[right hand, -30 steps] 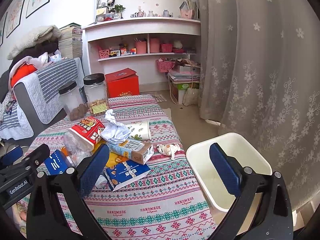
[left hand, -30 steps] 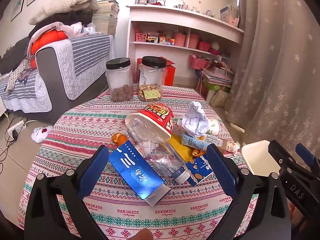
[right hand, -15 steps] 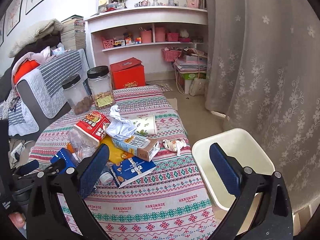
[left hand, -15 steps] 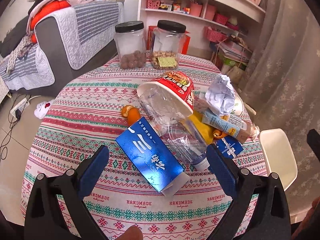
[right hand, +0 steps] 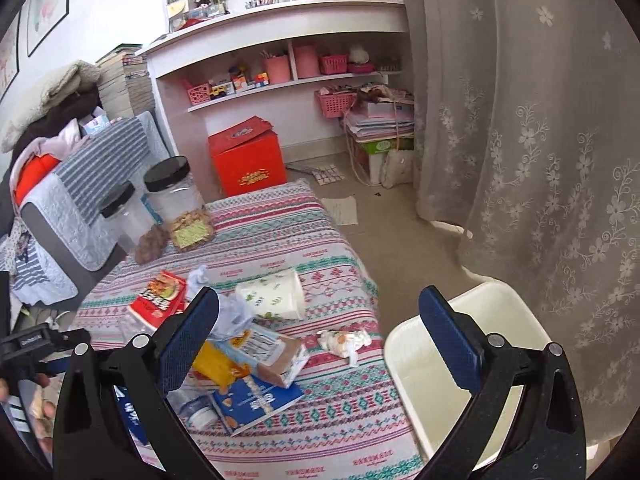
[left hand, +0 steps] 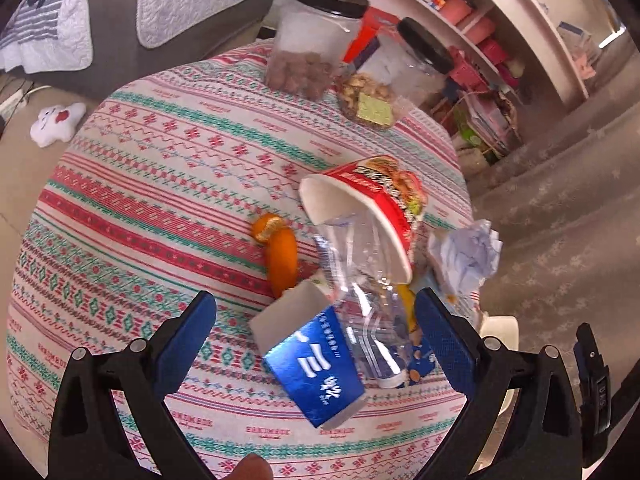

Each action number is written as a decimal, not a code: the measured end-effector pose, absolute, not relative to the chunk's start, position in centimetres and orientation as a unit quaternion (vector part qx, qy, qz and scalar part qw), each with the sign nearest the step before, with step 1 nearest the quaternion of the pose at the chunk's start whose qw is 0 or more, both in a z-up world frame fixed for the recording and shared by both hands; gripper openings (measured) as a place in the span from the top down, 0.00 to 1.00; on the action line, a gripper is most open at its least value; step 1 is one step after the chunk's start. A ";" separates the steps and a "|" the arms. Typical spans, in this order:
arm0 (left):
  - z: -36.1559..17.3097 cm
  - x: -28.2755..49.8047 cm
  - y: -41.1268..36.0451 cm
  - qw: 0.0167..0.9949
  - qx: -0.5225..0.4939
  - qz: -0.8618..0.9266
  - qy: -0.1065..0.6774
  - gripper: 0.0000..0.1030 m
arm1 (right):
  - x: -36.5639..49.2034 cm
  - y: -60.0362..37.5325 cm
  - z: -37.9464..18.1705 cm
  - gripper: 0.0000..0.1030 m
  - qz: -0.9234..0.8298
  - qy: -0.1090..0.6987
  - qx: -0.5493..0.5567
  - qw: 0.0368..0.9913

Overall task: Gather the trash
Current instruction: 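Grasp the blue milk carton with the left gripper while the right gripper grasps crumpled white paper, then carry the crumpled paper to the white bin and open the right gripper, then carry the blue carton over the white bin and open the left gripper, then grasp the clear plastic bottle with the left gripper and lift it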

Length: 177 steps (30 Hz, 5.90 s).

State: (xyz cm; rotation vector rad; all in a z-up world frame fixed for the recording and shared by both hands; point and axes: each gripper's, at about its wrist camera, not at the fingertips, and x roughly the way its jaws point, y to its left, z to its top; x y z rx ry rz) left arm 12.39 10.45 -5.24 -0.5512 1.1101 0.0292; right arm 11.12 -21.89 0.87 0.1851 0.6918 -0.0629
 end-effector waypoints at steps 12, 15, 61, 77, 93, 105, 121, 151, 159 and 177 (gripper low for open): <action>-11.2 10.1 8.0 0.765 -0.338 0.028 0.548 0.07 | 12.0 -17.4 -0.6 0.07 0.033 0.364 0.018 0.931; -12.4 10.3 8.5 0.748 -0.359 0.029 0.557 0.11 | 12.5 -16.6 -1.5 0.06 0.048 0.382 0.016 0.923; -6.4 8.8 17.7 0.802 -0.360 0.029 0.476 0.44 | 22.5 -9.2 -6.2 0.82 0.179 0.466 -0.072 0.864; -4.1 8.6 15.3 0.854 -0.302 0.045 0.421 0.44 | 17.8 -11.3 1.8 0.84 0.172 0.343 -0.001 0.923; -2.5 8.9 7.9 0.894 -0.213 0.002 0.395 0.44 | 13.3 -25.5 3.9 0.83 -0.012 0.296 0.044 0.954; -0.3 10.5 -3.0 0.904 -0.151 -0.080 0.392 0.44 | 10.6 -34.9 1.6 0.45 -0.127 0.353 0.109 0.920; 2.1 12.8 -19.7 0.891 -0.115 -0.212 0.386 0.44 | 6.2 -42.1 6.1 0.07 -0.246 0.238 0.165 0.925; -0.1 12.7 -26.5 0.879 -0.048 -0.216 0.422 0.11 | 5.7 -44.0 5.9 0.07 -0.275 0.239 0.182 0.913; 0.0 13.0 -20.3 0.910 0.003 -0.123 0.396 0.10 | 8.6 -39.2 5.4 0.07 -0.234 0.270 0.130 0.925; -2.2 14.9 -0.1 0.890 -0.070 0.006 0.450 0.10 | 14.4 -26.7 3.7 0.07 -0.109 0.326 0.060 0.937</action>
